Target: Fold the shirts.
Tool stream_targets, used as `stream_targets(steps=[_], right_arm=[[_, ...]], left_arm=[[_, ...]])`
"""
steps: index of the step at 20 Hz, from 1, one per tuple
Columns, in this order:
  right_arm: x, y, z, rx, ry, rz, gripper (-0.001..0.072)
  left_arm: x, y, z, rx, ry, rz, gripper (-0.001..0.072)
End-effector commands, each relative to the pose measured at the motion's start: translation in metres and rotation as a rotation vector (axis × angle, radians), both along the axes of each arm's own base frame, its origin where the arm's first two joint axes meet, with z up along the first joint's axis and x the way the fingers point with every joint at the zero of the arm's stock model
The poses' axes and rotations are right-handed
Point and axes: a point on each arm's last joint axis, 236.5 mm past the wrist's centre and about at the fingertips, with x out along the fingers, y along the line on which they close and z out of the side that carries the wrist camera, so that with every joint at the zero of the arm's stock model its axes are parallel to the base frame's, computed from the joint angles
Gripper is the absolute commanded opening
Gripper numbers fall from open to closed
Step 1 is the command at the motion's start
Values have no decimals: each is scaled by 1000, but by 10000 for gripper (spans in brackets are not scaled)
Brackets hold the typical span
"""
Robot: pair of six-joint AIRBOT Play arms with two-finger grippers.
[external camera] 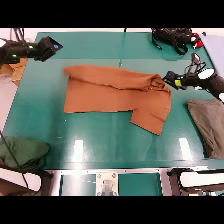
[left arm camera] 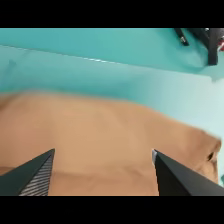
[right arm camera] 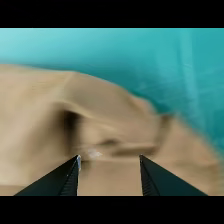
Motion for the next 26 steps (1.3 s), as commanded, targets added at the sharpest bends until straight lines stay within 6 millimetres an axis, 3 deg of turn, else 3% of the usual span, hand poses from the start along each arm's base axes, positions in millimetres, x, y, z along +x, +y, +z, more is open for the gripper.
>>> stream_targets(steps=[1,3,5,7,9,12,16,17,26], right_arm=[[-32,-43,-10,-43,157,24,398],[-72,-68,-17,-8,280,7,398],[-106,-81,-32,52,375,-30,399],[-136,-78,-57,103,460,-50,399],[-160,-65,-83,138,524,-52,399],[-150,-40,-98,231,454,-69,399],[-122,-19,-99,371,369,-86,376],[-120,-15,-100,398,361,-82,350],[-123,-8,-102,410,369,-38,350]], left_arm=[[-15,7,-18,-1,78,-52,698],[-45,21,-38,25,208,-109,698],[-82,42,-72,122,396,-139,698],[-118,55,-107,191,575,-154,698],[-144,49,-135,155,691,-173,698],[-173,39,-174,103,803,-173,699],[-190,31,-210,60,857,-134,699],[-193,29,-215,46,860,-128,699],[-215,-3,-242,-97,853,-142,698]])
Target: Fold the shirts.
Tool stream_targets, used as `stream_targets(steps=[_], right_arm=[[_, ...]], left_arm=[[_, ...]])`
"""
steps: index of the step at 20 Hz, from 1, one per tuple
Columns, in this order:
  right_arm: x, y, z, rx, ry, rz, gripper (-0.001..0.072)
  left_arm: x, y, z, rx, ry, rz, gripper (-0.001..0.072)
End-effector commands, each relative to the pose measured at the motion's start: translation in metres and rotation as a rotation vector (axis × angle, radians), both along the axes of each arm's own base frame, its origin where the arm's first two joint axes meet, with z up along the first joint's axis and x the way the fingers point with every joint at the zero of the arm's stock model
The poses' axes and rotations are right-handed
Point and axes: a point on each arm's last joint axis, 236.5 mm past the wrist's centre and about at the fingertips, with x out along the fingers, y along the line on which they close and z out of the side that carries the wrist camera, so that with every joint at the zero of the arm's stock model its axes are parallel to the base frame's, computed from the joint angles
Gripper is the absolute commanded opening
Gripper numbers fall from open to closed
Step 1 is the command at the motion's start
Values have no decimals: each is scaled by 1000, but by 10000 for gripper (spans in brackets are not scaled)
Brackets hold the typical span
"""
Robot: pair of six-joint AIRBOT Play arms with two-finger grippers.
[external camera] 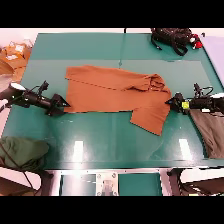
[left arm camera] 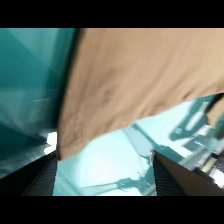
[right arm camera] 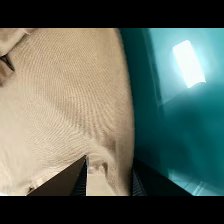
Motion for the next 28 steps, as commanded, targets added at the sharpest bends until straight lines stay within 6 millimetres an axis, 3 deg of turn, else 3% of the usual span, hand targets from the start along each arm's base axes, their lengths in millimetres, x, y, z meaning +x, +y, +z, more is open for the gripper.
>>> stream_targets(steps=[1,3,5,6,8,11,12,14,16,19,22,25,27,28], right_arm=[[0,2,0,6,-4,9,350],[0,2,0,6,-4,9,350],[-2,5,0,15,1,17,350],[-4,7,1,22,5,28,350],[-7,13,2,33,8,54,348],[-11,19,5,50,6,94,69],[-9,19,8,50,0,98,25],[4,14,27,30,-51,105,25],[20,9,70,-3,-146,131,24],[40,2,170,-111,-356,145,24],[36,11,305,-247,-665,143,24],[-8,33,457,-446,-1027,111,24],[-57,50,553,-590,-1283,46,24],[-88,59,596,-655,-1409,2,24]], left_arm=[[1,-3,-14,-2,-36,25,698],[17,-4,-12,-10,-91,68,654],[31,-3,-10,-11,-151,91,132],[38,-2,-10,-6,-177,104,22],[47,3,-11,9,-199,142,21],[49,1,-5,-1,-208,126,20],[48,-2,2,-19,-219,96,20],[48,-8,21,-61,-231,44,20],[54,-10,53,-75,-291,6,20],[70,-6,136,-17,-518,-19,20],[64,-13,272,53,-876,-56,20],[17,-27,440,156,-1338,-40,20],[-40,-34,544,256,-1641,10,20],[-73,-38,584,297,-1769,33,20]])
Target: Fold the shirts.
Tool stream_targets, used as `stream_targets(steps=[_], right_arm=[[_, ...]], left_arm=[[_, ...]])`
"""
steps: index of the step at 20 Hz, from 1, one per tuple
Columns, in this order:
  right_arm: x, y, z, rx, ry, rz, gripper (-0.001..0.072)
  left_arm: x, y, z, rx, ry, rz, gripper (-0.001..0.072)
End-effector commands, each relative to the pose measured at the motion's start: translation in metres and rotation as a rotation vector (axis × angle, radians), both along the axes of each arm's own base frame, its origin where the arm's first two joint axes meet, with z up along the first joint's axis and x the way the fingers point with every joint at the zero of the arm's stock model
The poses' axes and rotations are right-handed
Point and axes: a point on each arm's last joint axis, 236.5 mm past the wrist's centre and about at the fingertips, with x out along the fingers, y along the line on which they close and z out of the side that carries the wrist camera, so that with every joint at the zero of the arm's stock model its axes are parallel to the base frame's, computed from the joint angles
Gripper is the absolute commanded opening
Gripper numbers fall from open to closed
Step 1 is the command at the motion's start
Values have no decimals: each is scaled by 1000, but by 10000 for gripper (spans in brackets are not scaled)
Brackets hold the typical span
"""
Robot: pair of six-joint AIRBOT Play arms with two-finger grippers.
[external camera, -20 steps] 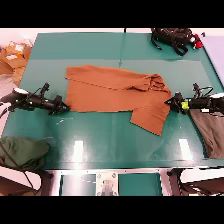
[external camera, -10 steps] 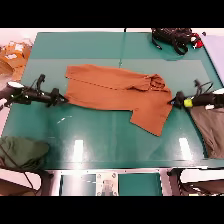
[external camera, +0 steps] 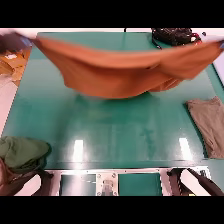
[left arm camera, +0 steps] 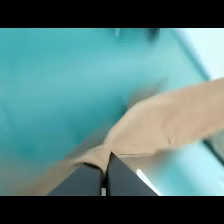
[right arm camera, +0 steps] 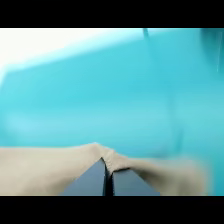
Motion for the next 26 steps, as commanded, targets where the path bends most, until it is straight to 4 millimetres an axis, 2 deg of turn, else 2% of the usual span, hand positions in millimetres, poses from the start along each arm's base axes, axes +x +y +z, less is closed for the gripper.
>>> stream_targets(steps=[1,2,3,4,6,8,9,11,13,15,16,19,20,22,24,26], right_arm=[[-106,38,158,-141,-485,-97,24],[-135,45,188,-167,-595,-128,24],[-160,52,209,-189,-678,-151,24],[-182,57,225,-222,-743,-179,24],[-202,61,239,-267,-794,-207,24],[-198,56,236,-281,-779,-222,24],[-188,51,229,-274,-750,-222,24],[-148,34,196,-223,-628,-208,24],[-95,14,137,-157,-441,-179,25],[-38,3,57,-52,-239,-115,24],[-11,1,9,-18,-133,-81,24],[50,6,-129,47,141,-17,24],[68,7,-173,75,219,-21,24],[101,2,-245,118,350,-47,24],[131,-8,-302,179,444,-77,25],[159,-15,-338,237,502,-83,25]], left_arm=[[-117,-18,161,77,-512,101,20],[-148,-20,188,106,-614,131,20],[-171,-21,208,131,-692,163,20],[-187,-19,222,150,-744,199,21],[-200,-9,235,166,-769,271,20],[-187,5,227,170,-714,323,21],[-172,8,215,168,-657,321,20],[-126,15,177,166,-496,285,21],[-73,16,122,140,-298,208,21],[-19,14,56,79,-95,111,21],[5,15,20,42,5,75,21],[70,18,-111,-8,290,22,21],[85,12,-153,-18,365,9,21],[118,-5,-235,-32,487,13,21],[149,-15,-293,-39,543,60,21],[176,-13,-329,-42,543,142,20]])
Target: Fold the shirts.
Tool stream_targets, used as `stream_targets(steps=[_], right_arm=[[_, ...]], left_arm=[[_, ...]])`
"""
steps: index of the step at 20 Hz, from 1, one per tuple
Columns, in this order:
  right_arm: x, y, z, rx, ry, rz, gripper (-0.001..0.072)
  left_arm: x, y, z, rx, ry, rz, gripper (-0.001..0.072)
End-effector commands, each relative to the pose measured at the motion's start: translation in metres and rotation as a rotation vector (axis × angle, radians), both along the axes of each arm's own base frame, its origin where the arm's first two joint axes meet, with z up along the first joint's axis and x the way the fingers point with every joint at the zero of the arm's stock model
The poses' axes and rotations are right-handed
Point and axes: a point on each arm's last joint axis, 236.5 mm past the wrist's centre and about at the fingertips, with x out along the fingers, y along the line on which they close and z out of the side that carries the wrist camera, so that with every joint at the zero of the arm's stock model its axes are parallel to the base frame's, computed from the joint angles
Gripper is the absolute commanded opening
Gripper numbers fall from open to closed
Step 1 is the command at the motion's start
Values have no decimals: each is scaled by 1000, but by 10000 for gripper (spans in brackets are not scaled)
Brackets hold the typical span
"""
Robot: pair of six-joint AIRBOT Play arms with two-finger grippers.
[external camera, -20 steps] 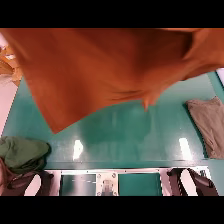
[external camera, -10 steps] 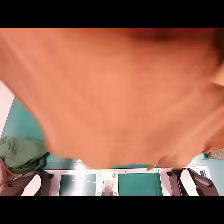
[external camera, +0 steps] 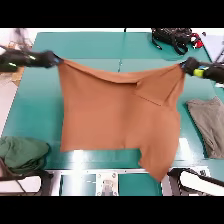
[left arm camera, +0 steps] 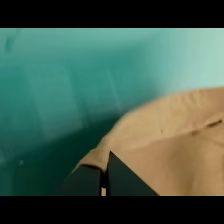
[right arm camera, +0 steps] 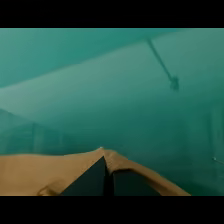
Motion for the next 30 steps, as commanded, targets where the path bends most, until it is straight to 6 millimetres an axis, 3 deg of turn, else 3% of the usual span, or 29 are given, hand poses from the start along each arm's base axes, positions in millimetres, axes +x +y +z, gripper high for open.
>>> stream_targets(steps=[1,3,7,10,13,15,18,21,24,27,30], right_arm=[[47,-6,-84,102,125,-27,25],[78,-10,-87,143,103,-28,25],[130,-21,-60,176,4,-45,25],[149,-25,-36,176,-64,-48,25],[153,-31,-30,165,-85,-62,25],[147,-27,-39,143,-54,-32,25],[124,-29,-66,69,66,43,24],[80,-49,-108,4,282,83,23],[45,-52,-143,15,417,112,23],[25,-45,-172,46,490,114,23],[18,-42,-180,54,512,119,24]], left_arm=[[46,-2,-81,25,38,117,21],[67,10,-77,36,-12,181,21],[102,33,-30,55,-173,285,21],[113,38,0,61,-249,302,21],[114,39,1,78,-257,296,20],[109,35,-14,111,-224,254,21],[88,25,-60,159,-74,155,21],[55,26,-105,235,104,71,21],[29,29,-139,264,221,53,21],[8,28,-169,264,293,47,20],[0,29,-181,264,321,50,21]])
